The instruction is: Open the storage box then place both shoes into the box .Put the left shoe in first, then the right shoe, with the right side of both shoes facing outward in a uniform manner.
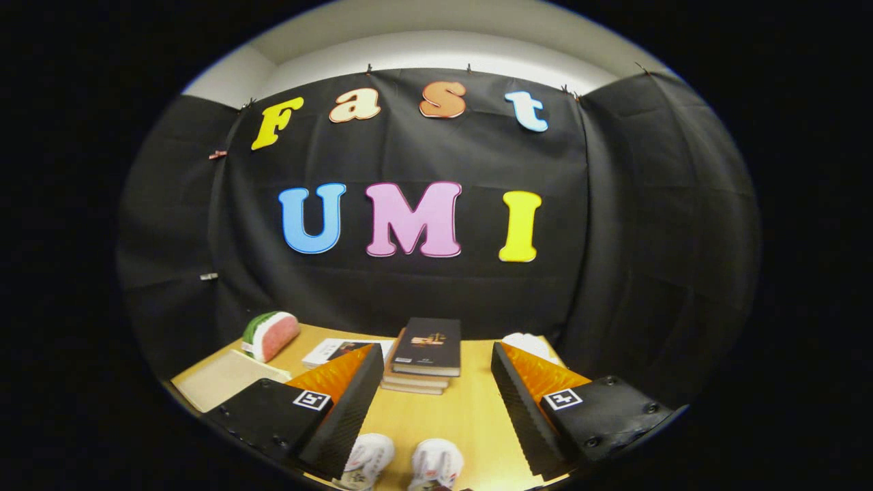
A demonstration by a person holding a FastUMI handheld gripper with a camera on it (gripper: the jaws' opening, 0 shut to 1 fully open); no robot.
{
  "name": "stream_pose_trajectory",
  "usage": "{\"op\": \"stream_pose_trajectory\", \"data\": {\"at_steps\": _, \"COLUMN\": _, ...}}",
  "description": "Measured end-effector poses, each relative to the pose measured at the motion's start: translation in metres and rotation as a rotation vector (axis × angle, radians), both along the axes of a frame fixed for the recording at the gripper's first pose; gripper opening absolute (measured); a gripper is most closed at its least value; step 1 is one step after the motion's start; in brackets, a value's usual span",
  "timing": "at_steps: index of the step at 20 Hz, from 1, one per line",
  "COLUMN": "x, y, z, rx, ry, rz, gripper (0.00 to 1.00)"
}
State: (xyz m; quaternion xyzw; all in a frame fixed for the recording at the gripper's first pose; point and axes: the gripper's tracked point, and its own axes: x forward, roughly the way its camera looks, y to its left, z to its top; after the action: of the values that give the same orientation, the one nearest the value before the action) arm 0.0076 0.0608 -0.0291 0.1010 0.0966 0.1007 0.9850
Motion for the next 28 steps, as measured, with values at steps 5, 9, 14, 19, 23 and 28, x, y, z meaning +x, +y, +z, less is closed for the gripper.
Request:
{"op": "stream_pose_trajectory", "data": {"at_steps": 5, "x": -0.018, "y": 0.082, "z": -0.021, "rx": 0.296, "ry": 0.196, "rz": 0.31, "gripper": 0.96}}
{"op": "stream_pose_trajectory", "data": {"at_steps": 9, "x": -0.041, "y": 0.138, "z": -0.047, "rx": 0.452, "ry": 0.373, "rz": 0.522, "gripper": 0.96}}
{"op": "stream_pose_trajectory", "data": {"at_steps": 14, "x": -0.061, "y": 0.19, "z": -0.089, "rx": 0.623, "ry": 0.6, "rz": 0.646, "gripper": 0.96}}
{"op": "stream_pose_trajectory", "data": {"at_steps": 19, "x": -0.083, "y": 0.233, "z": -0.142, "rx": 0.64, "ry": 0.763, "rz": 0.699, "gripper": 0.96}}
{"op": "stream_pose_trajectory", "data": {"at_steps": 23, "x": -0.094, "y": 0.257, "z": -0.163, "rx": 0.715, "ry": 0.848, "rz": 0.715, "gripper": 0.96}}
{"op": "stream_pose_trajectory", "data": {"at_steps": 28, "x": -0.103, "y": 0.28, "z": -0.177, "rx": 0.743, "ry": 0.911, "rz": 0.73, "gripper": 0.96}}
